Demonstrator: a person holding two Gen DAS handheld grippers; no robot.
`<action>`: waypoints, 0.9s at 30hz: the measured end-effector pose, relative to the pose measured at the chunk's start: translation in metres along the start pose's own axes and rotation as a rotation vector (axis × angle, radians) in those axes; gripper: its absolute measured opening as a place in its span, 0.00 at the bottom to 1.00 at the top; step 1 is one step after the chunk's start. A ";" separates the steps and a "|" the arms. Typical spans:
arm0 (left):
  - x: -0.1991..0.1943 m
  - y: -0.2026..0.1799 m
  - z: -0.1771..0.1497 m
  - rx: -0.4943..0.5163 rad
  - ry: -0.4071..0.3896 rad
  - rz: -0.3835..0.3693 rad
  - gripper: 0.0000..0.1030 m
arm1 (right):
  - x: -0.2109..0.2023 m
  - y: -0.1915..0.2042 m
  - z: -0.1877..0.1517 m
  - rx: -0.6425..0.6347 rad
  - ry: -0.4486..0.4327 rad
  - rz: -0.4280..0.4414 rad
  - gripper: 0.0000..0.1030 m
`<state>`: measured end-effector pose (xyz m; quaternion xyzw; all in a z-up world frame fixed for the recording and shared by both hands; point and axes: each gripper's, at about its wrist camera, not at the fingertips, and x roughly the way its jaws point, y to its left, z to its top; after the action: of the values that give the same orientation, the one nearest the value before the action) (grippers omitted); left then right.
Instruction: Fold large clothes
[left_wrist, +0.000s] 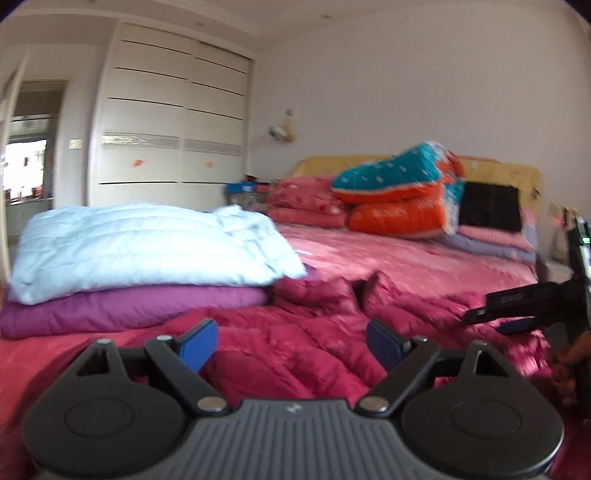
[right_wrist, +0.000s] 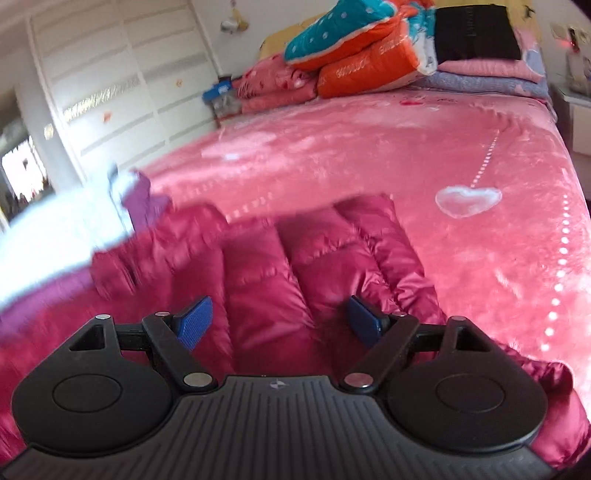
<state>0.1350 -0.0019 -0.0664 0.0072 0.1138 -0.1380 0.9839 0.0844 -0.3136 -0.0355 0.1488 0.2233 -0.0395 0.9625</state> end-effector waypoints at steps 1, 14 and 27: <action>0.003 -0.001 -0.002 0.006 0.020 -0.014 0.84 | 0.004 0.000 -0.004 -0.021 0.009 -0.006 0.98; 0.043 0.013 -0.030 -0.067 0.260 0.023 0.83 | 0.039 0.031 -0.043 -0.241 0.023 -0.152 1.00; 0.000 0.002 -0.011 -0.073 0.192 0.003 0.83 | 0.004 0.021 -0.047 -0.137 -0.077 -0.144 1.00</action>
<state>0.1326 0.0008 -0.0775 -0.0151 0.2125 -0.1308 0.9683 0.0710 -0.2796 -0.0722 0.0648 0.1985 -0.0987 0.9730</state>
